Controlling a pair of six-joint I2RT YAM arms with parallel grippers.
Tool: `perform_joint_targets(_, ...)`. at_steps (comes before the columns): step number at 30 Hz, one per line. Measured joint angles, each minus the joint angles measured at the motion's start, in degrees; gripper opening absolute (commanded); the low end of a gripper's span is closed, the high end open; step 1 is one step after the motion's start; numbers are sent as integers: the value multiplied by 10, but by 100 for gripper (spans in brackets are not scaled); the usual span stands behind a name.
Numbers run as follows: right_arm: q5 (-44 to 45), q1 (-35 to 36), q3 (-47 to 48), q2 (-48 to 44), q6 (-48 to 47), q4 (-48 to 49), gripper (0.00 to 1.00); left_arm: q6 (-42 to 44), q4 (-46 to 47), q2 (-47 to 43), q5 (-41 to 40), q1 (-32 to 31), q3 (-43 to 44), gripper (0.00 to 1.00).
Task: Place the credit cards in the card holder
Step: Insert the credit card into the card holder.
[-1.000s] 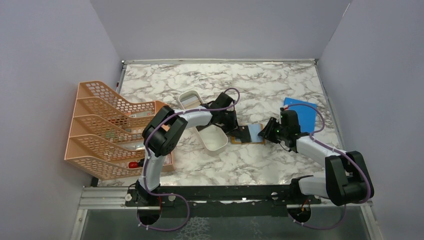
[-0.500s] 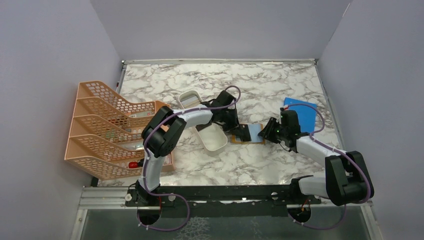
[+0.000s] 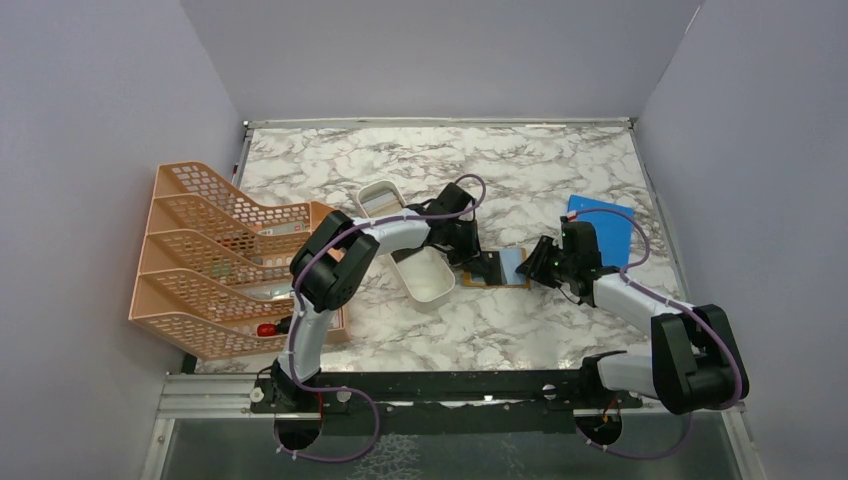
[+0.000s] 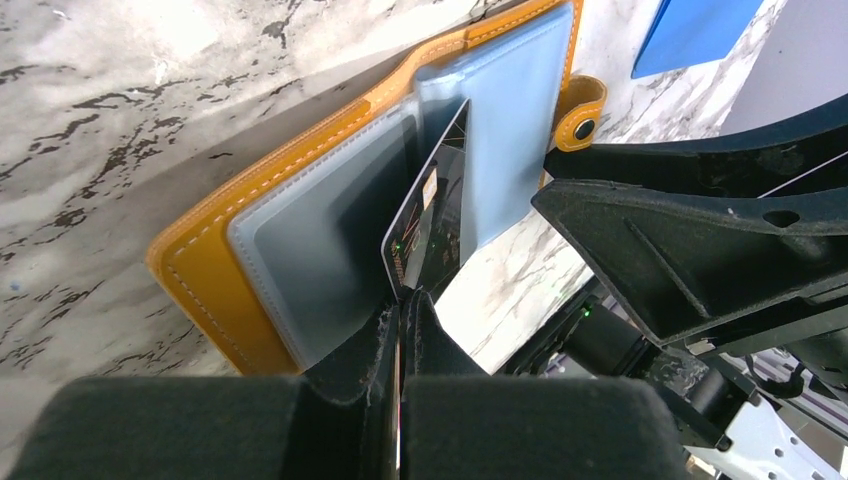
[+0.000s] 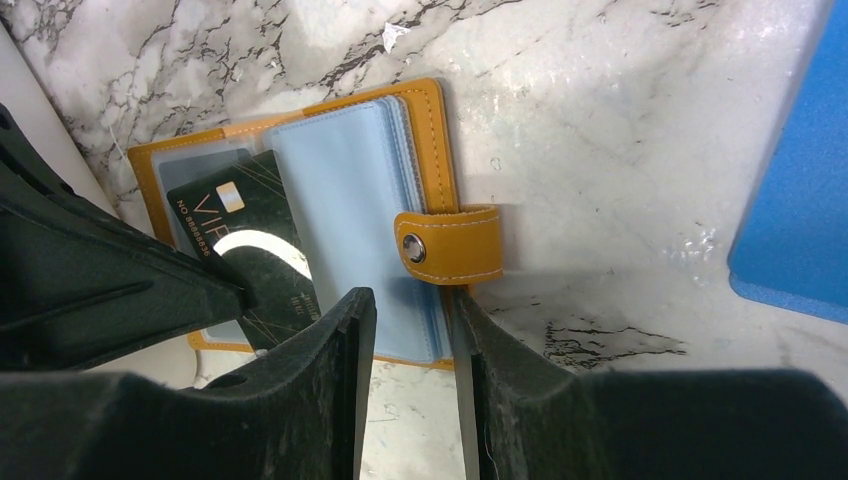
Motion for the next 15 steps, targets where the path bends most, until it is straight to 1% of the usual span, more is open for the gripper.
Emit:
perform_joint_targets(9,0,0,0,-2,-3,-1,39,26,-37,14,8,0,37,0)
perform_joint_targets(11,0,0,0,-2,-3,-1,39,30,-42,18,8,-1,43,5)
perform_joint_targets(14,-3,0,0,-3,-3,-2,39,37,-49,26,8,-1,54,18)
perform_joint_targets(15,-4,0,0,-3,-3,-2,40,39,-50,29,8,-1,57,21)
